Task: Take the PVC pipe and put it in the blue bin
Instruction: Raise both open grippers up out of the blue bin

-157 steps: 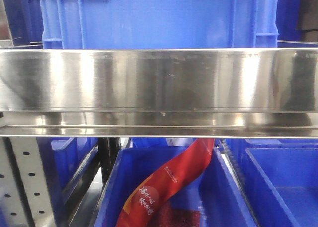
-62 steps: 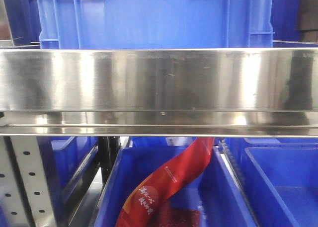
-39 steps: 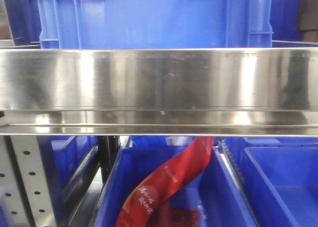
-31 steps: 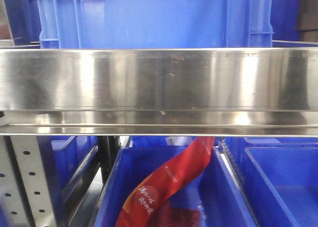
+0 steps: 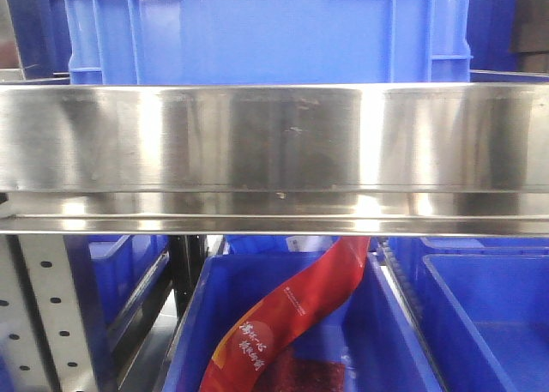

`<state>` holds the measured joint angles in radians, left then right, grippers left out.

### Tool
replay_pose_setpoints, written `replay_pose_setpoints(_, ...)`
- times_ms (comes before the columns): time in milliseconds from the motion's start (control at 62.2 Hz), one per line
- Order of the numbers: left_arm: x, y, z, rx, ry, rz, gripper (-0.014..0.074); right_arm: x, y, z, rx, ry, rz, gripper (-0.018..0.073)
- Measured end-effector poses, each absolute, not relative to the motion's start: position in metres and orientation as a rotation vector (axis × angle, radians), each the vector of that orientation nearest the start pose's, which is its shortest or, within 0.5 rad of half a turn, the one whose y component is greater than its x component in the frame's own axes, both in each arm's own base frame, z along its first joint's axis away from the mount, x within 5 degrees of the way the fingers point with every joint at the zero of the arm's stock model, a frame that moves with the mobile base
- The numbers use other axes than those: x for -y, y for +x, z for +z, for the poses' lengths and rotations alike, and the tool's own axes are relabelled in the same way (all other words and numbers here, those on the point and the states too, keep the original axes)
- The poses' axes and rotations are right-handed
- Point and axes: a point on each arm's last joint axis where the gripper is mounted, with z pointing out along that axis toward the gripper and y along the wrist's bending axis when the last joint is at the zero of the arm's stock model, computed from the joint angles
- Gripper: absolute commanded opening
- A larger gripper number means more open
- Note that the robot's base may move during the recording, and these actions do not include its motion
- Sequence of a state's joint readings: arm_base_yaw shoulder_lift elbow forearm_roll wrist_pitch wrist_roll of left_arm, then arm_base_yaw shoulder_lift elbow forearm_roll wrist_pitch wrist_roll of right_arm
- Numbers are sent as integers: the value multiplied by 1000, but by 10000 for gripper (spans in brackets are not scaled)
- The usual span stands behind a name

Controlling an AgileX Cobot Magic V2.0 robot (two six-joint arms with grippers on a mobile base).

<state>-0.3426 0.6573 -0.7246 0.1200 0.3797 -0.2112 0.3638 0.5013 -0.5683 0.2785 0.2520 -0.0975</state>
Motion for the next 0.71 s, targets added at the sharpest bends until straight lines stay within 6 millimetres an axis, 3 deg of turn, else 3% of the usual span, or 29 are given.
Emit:
replay_pose_setpoints(225, 27, 95, 344, -1745, 158, -266, -111, -39, 85, 346, -1628, -216, 466, -169)
replay_pose_setpoints(466, 17, 65, 352, -1618, 140, -284, -111, -39, 85, 346, -1630, -216, 466, -169)
replay_pose_setpoints(708, 14, 56, 355, -1577, 135, -290, -111, -39, 85, 346, -1630, -216, 466, -169)
